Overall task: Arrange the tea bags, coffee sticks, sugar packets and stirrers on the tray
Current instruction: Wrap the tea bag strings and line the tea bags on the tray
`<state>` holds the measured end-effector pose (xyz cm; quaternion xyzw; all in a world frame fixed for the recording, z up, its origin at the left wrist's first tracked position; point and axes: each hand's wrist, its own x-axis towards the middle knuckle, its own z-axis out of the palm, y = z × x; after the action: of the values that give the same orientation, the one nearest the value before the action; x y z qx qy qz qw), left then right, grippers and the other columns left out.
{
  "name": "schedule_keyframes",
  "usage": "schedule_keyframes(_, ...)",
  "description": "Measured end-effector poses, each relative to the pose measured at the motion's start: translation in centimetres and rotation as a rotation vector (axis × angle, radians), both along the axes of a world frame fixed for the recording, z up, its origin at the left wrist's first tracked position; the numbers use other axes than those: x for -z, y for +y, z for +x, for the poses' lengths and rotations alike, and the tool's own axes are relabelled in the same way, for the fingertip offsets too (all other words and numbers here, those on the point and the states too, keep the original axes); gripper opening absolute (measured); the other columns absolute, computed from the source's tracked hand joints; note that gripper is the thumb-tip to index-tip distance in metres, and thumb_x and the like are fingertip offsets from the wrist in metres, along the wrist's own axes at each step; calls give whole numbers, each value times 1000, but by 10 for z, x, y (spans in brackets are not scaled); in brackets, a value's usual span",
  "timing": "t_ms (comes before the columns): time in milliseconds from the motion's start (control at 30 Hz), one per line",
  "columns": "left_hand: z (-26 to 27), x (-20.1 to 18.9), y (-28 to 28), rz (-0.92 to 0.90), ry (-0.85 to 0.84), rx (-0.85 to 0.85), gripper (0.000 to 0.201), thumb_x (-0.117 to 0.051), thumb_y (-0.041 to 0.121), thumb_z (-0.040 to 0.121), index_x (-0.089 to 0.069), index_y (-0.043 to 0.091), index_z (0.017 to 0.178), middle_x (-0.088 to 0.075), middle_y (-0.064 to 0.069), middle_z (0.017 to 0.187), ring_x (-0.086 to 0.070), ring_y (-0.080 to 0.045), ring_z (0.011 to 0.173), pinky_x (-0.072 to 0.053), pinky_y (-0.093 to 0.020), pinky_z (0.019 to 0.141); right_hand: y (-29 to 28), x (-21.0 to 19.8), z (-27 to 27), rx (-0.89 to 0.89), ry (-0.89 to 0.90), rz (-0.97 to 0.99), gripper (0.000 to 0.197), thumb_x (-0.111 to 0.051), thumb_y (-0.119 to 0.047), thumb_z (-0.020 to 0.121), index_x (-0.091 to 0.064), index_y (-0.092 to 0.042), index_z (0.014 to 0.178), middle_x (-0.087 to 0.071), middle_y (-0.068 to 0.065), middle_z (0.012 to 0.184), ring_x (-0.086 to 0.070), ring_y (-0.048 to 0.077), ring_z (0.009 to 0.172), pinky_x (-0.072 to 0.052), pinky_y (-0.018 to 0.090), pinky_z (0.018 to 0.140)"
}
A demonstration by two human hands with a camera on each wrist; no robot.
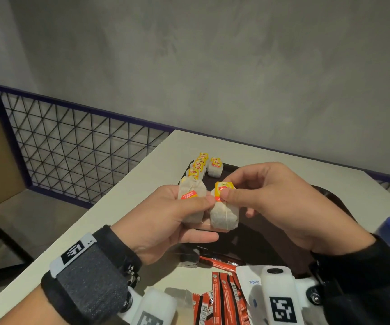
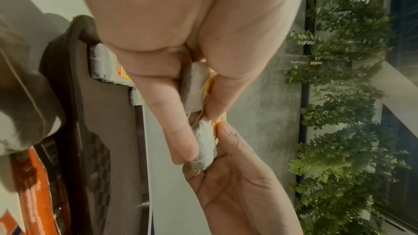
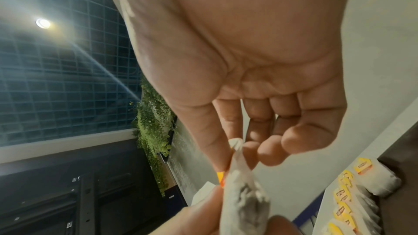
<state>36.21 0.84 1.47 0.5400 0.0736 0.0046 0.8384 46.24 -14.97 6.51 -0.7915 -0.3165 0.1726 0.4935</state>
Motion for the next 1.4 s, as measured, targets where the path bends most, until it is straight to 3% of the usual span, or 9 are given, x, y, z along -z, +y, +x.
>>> schedule_keyframes(133, 1, 1, 2, -16, -15, -24, 30, -66, 14, 91, -66, 1, 118, -76, -18, 106, -77, -31, 93, -61, -26, 59, -2, -1, 1, 6, 39, 33, 8, -79, -18, 85, -79, -10, 88, -78, 7, 86, -59, 6, 62, -45, 27, 60)
schedule_keyframes(333, 2, 2, 2, -12, -55, -60, 24, -74, 16, 80, -74, 8, 103, -77, -15, 105, -76, -23, 91, -61, -24, 58, 1, 0, -2, -9, 69, 53, 10, -78, -17, 86, -79, -9, 92, -76, 17, 92, -58, 13, 68, -43, 24, 57)
schedule_keyframes(500, 2, 1, 3, -18, -49, -89, 33, -75, 17, 80, -73, 6, 111, -77, -13, 108, -76, -22, 95, -63, -25, 63, 1, 2, 1, 32, 46, 65, 15, -76, -24, 88, -80, -10, 85, -68, 6, 75, -54, 11, 67, -42, 27, 58)
schedule_keyframes(700, 2, 0, 3, -54, -41, -108, 30, -74, 15, 82, -74, 5, 110, -77, -14, 109, -76, -23, 98, -62, -23, 61, 3, 4, 0, 62, -18, 50, 13, -78, -27, 85, -81, -15, 80, -69, 3, 70, -56, 10, 65, -44, 30, 61)
schedule_keyframes(867, 4, -1, 5, -132, -39, -168, 26, -73, 13, 84, -74, 3, 107, -78, -14, 102, -77, -20, 86, -62, -23, 61, -3, -5, 0, 34, 36, 38, 6, -75, -9, 84, -76, -4, 81, -64, 7, 69, -51, 10, 58, -40, 27, 56)
schedule_keyframes(967, 9, 0, 15, -238, -42, -261, 25, -70, 8, 90, -68, -3, 112, -77, -20, 101, -77, -30, 91, -64, -27, 67, -2, -19, 11, 80, 101, 94, 9, -70, -4, 88, -72, -7, 80, -66, 7, 71, -55, 12, 58, -43, 26, 54)
schedule_keyframes(1133, 18, 2, 40, -459, -19, -448, 13, -64, 2, 94, -62, -8, 102, -74, -29, 98, -76, -37, 87, -64, -40, 76, 35, -31, 63, 90, 31, -74, 11, -66, -6, 95, -60, -13, 89, -62, 5, 73, -61, 14, 60, -52, 28, 57)
schedule_keyframes(1300, 16, 1, 52, -537, -26, -498, 24, -57, 6, 98, -59, -8, 117, -69, -30, 110, -73, -40, 96, -64, -45, 73, 73, 5, 119, 107, 34, -394, 16, -59, -7, 100, -53, -16, 88, -59, 11, 78, -58, 17, 64, -49, 29, 61)
schedule_keyframes(1400, 15, 0, 55, -554, -33, -492, 25, -56, 7, 98, -60, -7, 118, -69, -31, 112, -71, -42, 100, -64, -45, 73, 88, 22, 137, 172, 109, -434, 20, -54, -3, 102, -51, -13, 85, -53, 11, 76, -57, 20, 65, -49, 32, 62)
